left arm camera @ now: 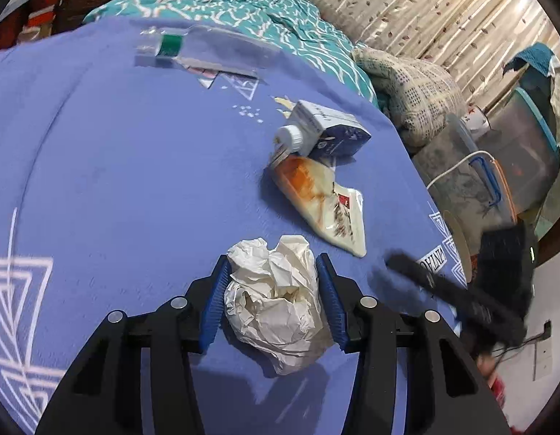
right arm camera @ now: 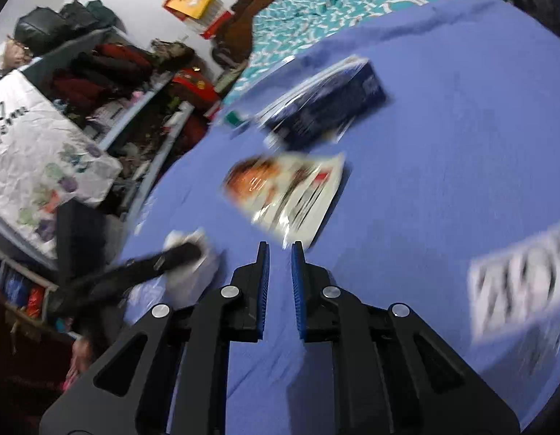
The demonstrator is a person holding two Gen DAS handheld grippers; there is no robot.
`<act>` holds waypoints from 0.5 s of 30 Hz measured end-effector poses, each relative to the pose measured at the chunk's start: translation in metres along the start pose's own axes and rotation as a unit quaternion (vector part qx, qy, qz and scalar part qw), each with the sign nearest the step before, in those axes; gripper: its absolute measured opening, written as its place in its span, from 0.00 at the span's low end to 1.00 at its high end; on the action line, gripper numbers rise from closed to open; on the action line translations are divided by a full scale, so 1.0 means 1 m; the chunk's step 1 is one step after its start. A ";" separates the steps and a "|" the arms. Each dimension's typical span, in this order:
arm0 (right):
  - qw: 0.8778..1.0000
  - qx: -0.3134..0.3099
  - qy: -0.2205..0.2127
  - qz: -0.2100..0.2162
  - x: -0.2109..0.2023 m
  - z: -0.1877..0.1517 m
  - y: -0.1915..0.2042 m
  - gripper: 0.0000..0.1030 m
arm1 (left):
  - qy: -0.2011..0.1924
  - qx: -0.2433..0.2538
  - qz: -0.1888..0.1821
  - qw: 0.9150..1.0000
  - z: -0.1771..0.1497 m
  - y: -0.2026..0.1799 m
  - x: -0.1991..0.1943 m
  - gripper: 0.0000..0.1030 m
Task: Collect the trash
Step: 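Grasp the white crumpled tissue with the left tool while the right tool approaches the snack wrapper, then grasp the orange-white snack wrapper with the right tool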
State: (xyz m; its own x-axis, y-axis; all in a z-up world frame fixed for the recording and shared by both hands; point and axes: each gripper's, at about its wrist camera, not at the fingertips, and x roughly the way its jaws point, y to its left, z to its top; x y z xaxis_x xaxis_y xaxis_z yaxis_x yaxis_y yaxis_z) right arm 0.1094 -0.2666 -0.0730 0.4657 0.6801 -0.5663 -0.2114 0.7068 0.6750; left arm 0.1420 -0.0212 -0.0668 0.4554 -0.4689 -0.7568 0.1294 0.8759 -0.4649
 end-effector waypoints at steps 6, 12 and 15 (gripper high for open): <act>0.998 0.033 -0.022 -0.042 -0.003 0.018 -0.026 0.71 | 0.005 -0.015 -0.004 1.000 0.005 0.000 0.003 0.50; 0.998 0.028 -0.013 -0.049 0.025 0.066 -0.037 0.66 | -0.003 -0.022 -0.007 1.000 0.021 -0.010 0.014 0.52; 0.999 0.011 0.000 -0.050 0.049 0.073 -0.028 0.57 | 0.002 -0.027 -0.001 1.000 0.023 -0.010 0.021 0.52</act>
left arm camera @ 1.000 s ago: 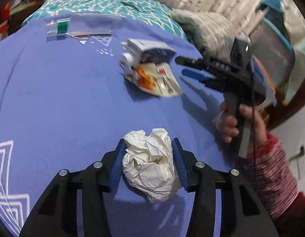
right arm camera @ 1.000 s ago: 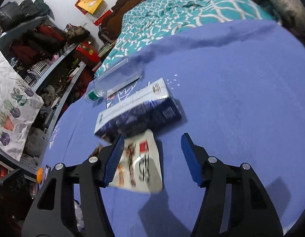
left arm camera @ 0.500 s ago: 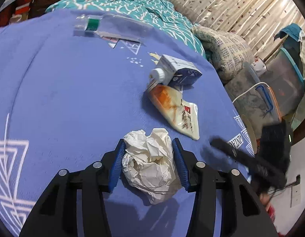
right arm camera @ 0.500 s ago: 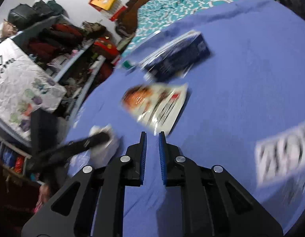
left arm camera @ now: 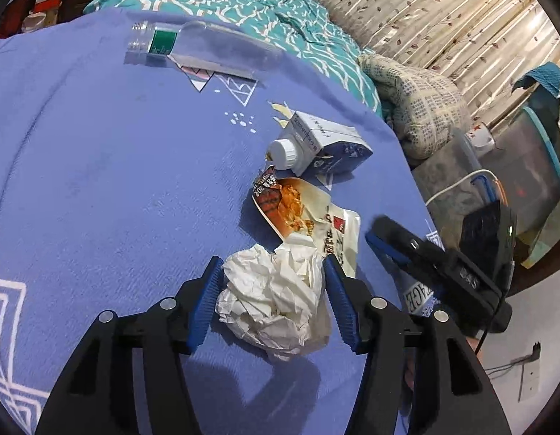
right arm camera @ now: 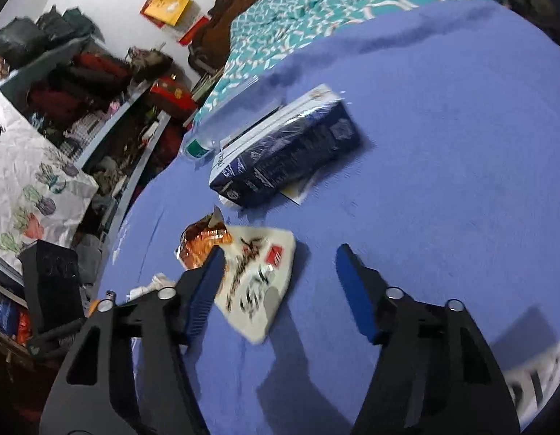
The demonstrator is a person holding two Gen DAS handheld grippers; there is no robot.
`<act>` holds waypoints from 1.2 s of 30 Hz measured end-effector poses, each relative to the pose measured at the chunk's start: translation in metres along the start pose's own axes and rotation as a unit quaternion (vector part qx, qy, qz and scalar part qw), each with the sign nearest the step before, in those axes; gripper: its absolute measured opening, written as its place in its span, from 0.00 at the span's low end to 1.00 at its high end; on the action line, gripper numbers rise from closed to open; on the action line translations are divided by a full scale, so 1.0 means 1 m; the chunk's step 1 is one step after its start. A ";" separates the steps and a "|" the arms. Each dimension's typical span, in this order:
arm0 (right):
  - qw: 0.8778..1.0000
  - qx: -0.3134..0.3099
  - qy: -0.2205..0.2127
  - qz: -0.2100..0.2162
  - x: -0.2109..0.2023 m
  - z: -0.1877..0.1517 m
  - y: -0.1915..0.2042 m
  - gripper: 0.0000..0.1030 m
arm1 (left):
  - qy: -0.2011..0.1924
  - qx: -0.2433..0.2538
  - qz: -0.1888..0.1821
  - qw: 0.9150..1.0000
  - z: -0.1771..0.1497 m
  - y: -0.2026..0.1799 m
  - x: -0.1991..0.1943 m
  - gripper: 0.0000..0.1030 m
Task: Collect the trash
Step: 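Grasp the orange-white snack wrapper with the right tool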
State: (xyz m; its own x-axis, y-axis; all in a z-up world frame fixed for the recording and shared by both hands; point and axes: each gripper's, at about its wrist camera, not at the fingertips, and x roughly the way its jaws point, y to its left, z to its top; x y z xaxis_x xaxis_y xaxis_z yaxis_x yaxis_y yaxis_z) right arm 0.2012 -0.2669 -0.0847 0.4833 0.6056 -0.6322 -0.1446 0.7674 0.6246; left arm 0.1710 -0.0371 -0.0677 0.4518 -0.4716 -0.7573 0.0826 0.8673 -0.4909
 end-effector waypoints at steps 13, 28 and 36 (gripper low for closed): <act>0.999 -0.004 -0.009 0.044 -0.046 -0.058 0.031 0.08 | 0.009 0.043 -0.008 0.999 -0.016 -0.013 0.000 0.43; 0.997 0.062 -0.039 0.030 -0.117 -0.153 -0.003 0.14 | 0.049 0.097 -0.053 0.993 -0.072 -0.046 -0.007 0.43; 0.996 0.049 -0.074 0.026 -0.132 -0.135 0.001 0.69 | 0.047 0.113 -0.042 0.992 -0.071 -0.051 -0.006 0.43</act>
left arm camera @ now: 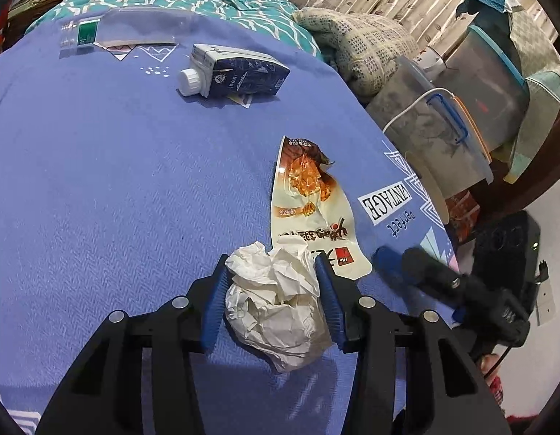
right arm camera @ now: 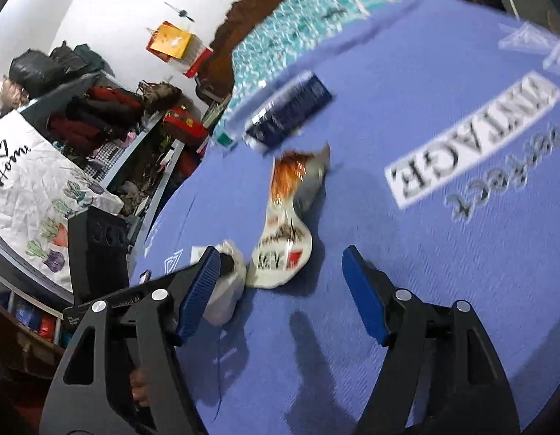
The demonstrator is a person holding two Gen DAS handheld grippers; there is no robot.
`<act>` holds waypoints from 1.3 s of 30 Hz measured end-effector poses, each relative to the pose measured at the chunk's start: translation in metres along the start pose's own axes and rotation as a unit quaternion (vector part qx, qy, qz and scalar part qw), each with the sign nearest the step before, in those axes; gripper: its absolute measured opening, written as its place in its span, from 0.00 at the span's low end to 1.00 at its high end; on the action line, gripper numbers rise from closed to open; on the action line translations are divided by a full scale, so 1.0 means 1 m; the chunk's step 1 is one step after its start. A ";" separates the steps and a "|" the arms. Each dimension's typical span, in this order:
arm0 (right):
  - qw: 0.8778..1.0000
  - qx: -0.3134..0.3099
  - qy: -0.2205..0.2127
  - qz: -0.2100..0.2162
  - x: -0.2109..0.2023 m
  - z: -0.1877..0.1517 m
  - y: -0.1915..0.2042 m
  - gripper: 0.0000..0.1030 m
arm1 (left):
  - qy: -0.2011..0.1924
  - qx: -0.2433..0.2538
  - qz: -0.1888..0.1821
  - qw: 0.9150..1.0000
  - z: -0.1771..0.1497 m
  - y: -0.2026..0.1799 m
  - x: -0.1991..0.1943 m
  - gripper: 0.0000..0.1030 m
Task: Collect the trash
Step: 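Grasp the orange-white snack wrapper with the right tool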
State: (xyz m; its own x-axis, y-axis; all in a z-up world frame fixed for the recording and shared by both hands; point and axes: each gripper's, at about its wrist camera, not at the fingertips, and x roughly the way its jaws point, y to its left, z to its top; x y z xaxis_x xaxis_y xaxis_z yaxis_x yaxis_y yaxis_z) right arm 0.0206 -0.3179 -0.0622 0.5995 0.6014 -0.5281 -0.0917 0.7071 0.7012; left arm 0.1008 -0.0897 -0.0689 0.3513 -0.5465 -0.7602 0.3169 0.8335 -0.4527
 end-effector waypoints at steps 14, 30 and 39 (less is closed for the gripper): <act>0.997 -0.050 0.067 -0.004 0.063 0.015 0.019 0.10 | 0.001 0.019 0.008 1.000 0.002 -0.005 0.002 0.42; 0.982 0.120 -0.124 -0.071 -0.120 0.031 -0.131 0.10 | 0.097 0.055 -0.097 0.989 0.071 -0.153 0.115 0.41; 0.991 0.075 -0.103 -0.046 -0.111 0.028 -0.106 0.75 | 0.114 0.019 -0.101 0.988 0.079 -0.135 0.135 0.42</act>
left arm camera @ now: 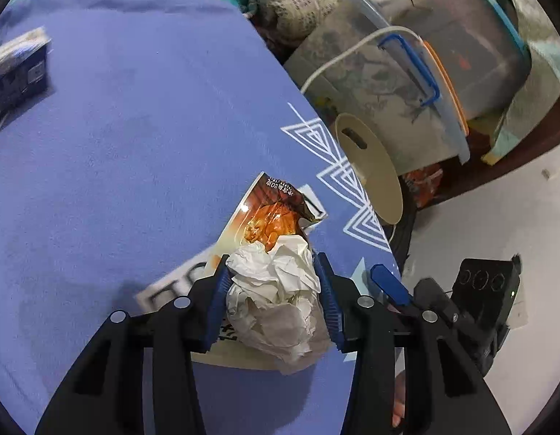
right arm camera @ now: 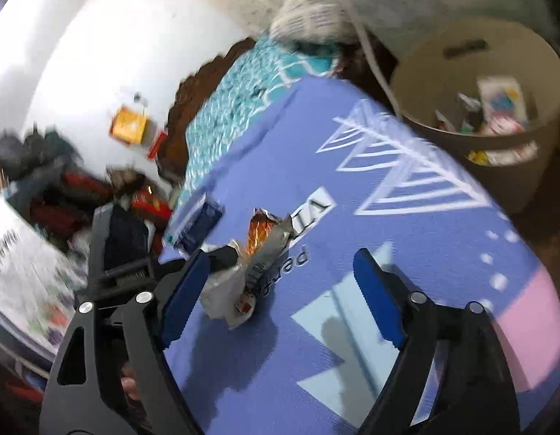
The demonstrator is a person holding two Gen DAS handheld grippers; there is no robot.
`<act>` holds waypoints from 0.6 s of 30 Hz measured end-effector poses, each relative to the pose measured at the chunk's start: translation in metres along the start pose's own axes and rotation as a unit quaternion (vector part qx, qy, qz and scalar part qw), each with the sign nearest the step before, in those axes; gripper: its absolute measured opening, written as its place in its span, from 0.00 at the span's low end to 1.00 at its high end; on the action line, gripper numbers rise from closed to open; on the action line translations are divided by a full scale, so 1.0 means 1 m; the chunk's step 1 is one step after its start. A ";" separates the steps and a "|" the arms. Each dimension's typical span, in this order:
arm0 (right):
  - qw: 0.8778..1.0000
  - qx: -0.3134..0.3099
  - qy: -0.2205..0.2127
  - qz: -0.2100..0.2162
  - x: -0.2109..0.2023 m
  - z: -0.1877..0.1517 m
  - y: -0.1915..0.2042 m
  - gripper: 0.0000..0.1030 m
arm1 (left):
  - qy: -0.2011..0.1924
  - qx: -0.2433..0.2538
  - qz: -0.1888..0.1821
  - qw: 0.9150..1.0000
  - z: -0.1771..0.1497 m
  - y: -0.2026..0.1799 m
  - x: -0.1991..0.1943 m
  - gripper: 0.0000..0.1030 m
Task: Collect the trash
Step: 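Grasp the orange-white snack wrapper with the right tool, then carry both items over the beige bin and open both tools to drop them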
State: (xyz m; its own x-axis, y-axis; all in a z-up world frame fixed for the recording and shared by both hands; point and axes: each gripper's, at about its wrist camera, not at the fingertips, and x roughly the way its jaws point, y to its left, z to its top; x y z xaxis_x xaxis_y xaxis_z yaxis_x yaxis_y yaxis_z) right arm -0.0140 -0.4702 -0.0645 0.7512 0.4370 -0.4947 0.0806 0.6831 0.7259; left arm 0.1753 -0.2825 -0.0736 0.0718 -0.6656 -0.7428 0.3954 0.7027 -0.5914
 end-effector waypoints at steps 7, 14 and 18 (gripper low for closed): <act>0.995 -0.049 0.083 0.011 0.062 -0.005 0.031 0.54 | -0.011 -0.099 -0.133 0.986 -0.016 0.059 -0.046 0.42; 0.988 -0.082 0.128 -0.007 0.107 -0.008 0.056 0.40 | -0.032 -0.072 -0.073 0.994 -0.025 0.069 -0.066 0.42; 0.981 -0.102 0.163 0.006 0.126 -0.022 0.062 0.18 | -0.028 -0.069 -0.052 0.996 -0.027 0.069 -0.054 0.42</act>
State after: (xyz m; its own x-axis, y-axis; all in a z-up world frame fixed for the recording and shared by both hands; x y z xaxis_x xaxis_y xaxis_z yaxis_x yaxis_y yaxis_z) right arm 0.0715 -0.3596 -0.0922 0.4997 0.5861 -0.6377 -0.0836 0.7655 0.6380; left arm 0.1740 -0.1909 -0.0826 0.0888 -0.7472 -0.6586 0.2739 0.6541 -0.7051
